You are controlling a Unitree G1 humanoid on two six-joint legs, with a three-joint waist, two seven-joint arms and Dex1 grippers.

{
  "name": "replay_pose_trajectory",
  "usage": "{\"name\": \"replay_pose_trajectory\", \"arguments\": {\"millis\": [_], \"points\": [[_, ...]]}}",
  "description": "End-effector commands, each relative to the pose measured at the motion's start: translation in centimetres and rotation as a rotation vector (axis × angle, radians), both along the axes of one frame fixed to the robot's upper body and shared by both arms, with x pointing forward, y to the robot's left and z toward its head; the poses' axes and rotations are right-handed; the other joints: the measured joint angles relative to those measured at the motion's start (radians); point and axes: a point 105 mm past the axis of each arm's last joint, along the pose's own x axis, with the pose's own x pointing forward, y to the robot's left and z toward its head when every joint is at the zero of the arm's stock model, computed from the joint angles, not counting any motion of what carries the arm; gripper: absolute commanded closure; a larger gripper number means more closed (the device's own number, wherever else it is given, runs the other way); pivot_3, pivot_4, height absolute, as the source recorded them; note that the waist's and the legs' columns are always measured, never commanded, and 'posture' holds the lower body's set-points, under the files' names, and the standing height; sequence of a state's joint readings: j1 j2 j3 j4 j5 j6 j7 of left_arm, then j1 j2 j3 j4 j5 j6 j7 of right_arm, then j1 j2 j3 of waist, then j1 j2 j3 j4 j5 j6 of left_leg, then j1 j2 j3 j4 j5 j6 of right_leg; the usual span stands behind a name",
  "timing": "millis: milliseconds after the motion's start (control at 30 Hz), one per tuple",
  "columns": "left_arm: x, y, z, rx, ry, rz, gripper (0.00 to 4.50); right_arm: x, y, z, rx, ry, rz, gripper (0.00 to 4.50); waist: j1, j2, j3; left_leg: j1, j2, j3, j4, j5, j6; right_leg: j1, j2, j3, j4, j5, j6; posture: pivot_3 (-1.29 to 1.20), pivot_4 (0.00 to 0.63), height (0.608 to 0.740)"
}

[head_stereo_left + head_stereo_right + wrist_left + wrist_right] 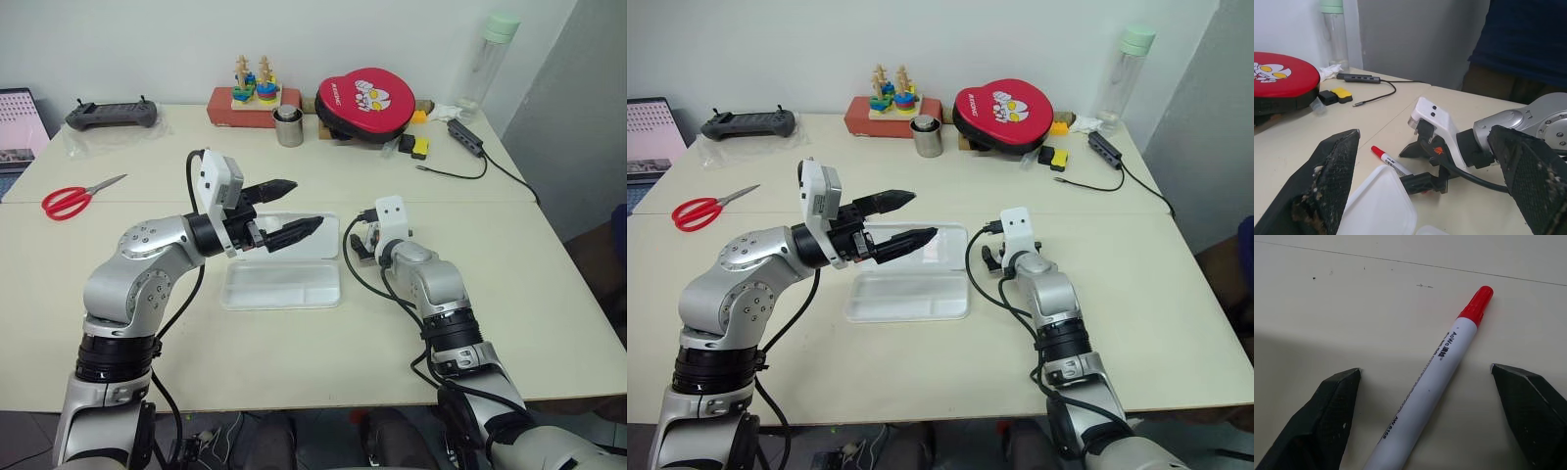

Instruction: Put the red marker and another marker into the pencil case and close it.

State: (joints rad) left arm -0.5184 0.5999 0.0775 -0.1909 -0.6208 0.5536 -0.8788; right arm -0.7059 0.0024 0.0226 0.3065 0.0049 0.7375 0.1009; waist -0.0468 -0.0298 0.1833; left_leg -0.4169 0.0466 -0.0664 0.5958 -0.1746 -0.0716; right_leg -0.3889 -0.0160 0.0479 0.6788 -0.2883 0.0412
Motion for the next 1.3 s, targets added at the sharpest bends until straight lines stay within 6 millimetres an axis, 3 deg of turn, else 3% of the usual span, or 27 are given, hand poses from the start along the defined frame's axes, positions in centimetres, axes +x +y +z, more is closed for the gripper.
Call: {"name": "replay_pose_trajectory", "arguments": {"millis": [33, 100, 433, 567, 667, 767, 800, 900, 967, 1067, 1300], "points": [[-0.2, 0.4, 1.0, -0.019, -0.060, 0.016, 0.00, 0.1, 0.0, -0.1, -0.017, 0.000, 0.010, 1.14, -0.001, 0.000, 0.000, 0.000, 0.000, 0.000, 0.000, 0.000, 0.000, 0.000, 0.000, 0.000, 0.000, 0.000, 0.001, 0.00, 0.150, 0.740], [-0.2, 0.4, 1.0, -0.021, -0.062, 0.016, 0.00, 0.1, 0.0, -0.1, -0.015, 0.001, 0.007, 1.46, -0.001, 0.000, 0.000, 0.000, 0.000, 0.000, 0.000, 0.000, 0.000, 0.000, 0.000, 0.000, 0.000, 0.000, 0.001, 0.00, 0.150, 0.740], [0.2, 0.4, 0.8, -0.019, -0.070, 0.027, 0.00, 0.5, -0.4, 0.2, -0.003, -0.007, -0.018, 3.95, -0.001, 0.000, 0.000, 0.000, 0.000, 0.000, 0.000, 0.000, 0.000, 0.000, 0.000, 0.000, 0.000, 0.000, 0.000, 0.00, 0.150, 0.740], [0.4, 0.6, 0.8, -0.010, -0.077, 0.048, 0.00, 0.7, -0.4, 1.5, 0.057, -0.040, -0.023, 4.20, -0.001, 0.000, 0.000, 0.000, 0.000, 0.000, 0.000, 0.000, 0.000, 0.000, 0.000, 0.000, 0.000, 0.000, 0.000, 0.00, 0.150, 0.740], [0.4, 1.1, 1.0, -0.013, -0.083, 0.068, 0.00, 1.1, -0.3, 5.2, 0.113, -0.158, 0.009, 4.20, -0.001, 0.000, 0.000, 0.000, 0.000, 0.000, 0.000, 0.000, 0.000, 0.000, 0.000, 0.000, 0.000, 0.000, 0.000, 0.00, 0.150, 0.740], [-0.5, 2.4, 1.6, -0.040, -0.068, 0.090, 0.00, 0.6, 0.6, 11.4, 0.141, -0.380, 0.141, 4.20, -0.004, 0.001, 0.001, -0.001, 0.000, 0.000, 0.000, 0.000, 0.000, -0.001, 0.000, 0.000, 0.000, 0.000, 0.000, 0.00, 0.150, 0.740], [-0.9, 3.0, 1.6, -0.039, -0.055, 0.100, 0.00, -0.1, 1.5, 13.3, 0.157, -0.449, 0.222, 4.20, -0.007, 0.002, 0.001, -0.001, 0.000, 0.000, 0.000, 0.000, 0.000, -0.001, 0.000, 0.000, 0.000, 0.000, 0.000, 0.00, 0.150, 0.740], [-2.2, 4.6, 0.3, 0.015, 0.002, 0.118, 0.00, -3.6, 4.6, 16.8, 0.155, -0.584, 0.527, 4.20, -0.017, 0.002, 0.001, -0.001, 0.001, 0.000, -0.003, 0.000, 0.000, -0.002, 0.000, 0.000, 0.000, -0.001, 0.000, 0.00, 0.150, 0.740], [-2.8, 6.1, -1.1, 0.076, 0.040, 0.161, 0.00, -6.7, 6.9, 16.6, 0.119, -0.574, 0.779, 4.20, -0.019, 0.001, 0.001, 0.000, 0.001, 0.000, -0.004, 0.000, 0.000, -0.001, 0.001, -0.001, 0.000, -0.002, -0.002, 0.00, 0.150, 0.740], [-3.8, 8.7, -3.4, 0.166, 0.108, 0.233, 0.00, -9.1, 8.6, 13.3, -0.062, -0.484, 1.017, 4.20, -0.021, 0.001, 0.001, 0.001, 0.001, -0.001, -0.004, -0.001, 0.000, -0.001, 0.001, -0.001, 0.001, -0.004, -0.005, 0.00, 0.150, 0.740], [-5.9, 11.0, -4.5, 0.205, 0.162, 0.303, 0.00, -8.2, 9.4, 7.3, -0.233, -0.365, 1.148, 4.20, 0.001, 0.001, 0.001, 0.001, 0.001, -0.001, -0.003, 0.000, 0.000, -0.001, -0.001, -0.003, -0.001, -0.008, -0.004, 0.00, 0.150, 0.740]]}}
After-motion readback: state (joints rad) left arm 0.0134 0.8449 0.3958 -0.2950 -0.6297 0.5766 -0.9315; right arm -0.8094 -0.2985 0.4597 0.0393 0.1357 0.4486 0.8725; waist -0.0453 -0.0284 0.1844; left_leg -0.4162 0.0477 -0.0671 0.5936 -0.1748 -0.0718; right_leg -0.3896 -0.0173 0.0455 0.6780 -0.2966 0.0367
